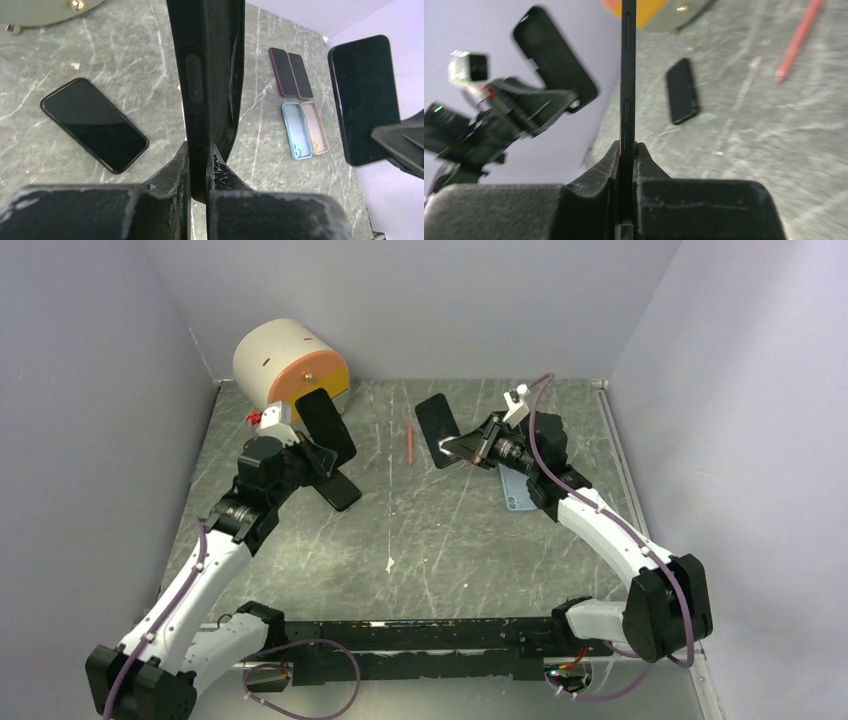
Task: Take the phone out of the phone case
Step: Remove the phone case from the phone, then remove the phone from the center of the board, then adjust the phone at the center of the board.
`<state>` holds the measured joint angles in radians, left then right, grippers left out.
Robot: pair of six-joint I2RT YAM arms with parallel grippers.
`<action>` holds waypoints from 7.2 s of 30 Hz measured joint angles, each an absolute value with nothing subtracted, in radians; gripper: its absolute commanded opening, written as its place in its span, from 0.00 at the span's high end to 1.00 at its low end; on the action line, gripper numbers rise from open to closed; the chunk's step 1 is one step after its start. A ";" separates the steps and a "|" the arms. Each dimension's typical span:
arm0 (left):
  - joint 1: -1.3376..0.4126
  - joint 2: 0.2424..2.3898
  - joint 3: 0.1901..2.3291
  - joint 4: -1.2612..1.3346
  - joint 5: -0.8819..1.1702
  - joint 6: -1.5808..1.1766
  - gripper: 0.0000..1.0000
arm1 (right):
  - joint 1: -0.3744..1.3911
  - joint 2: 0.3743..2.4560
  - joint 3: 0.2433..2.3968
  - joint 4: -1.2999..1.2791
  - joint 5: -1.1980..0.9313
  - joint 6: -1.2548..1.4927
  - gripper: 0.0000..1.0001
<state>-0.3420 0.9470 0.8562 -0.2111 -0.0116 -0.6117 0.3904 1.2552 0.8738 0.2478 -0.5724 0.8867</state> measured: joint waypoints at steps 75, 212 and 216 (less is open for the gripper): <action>-0.200 0.947 0.548 -0.012 0.515 -0.719 0.97 | 0.500 2.038 1.438 -0.213 0.270 -0.010 0.34; -0.253 1.058 0.612 0.021 0.583 -0.741 0.97 | 0.694 1.499 1.225 -0.154 -0.133 0.472 0.33; -0.273 1.060 0.614 0.022 0.583 -0.741 0.98 | 0.715 1.509 1.225 -0.152 -0.141 0.506 0.34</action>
<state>-0.2733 1.0603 0.6140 0.0223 0.5831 -0.7410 0.7147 1.5085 1.2255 -0.1520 -0.1413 0.5060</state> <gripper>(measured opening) 0.100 0.670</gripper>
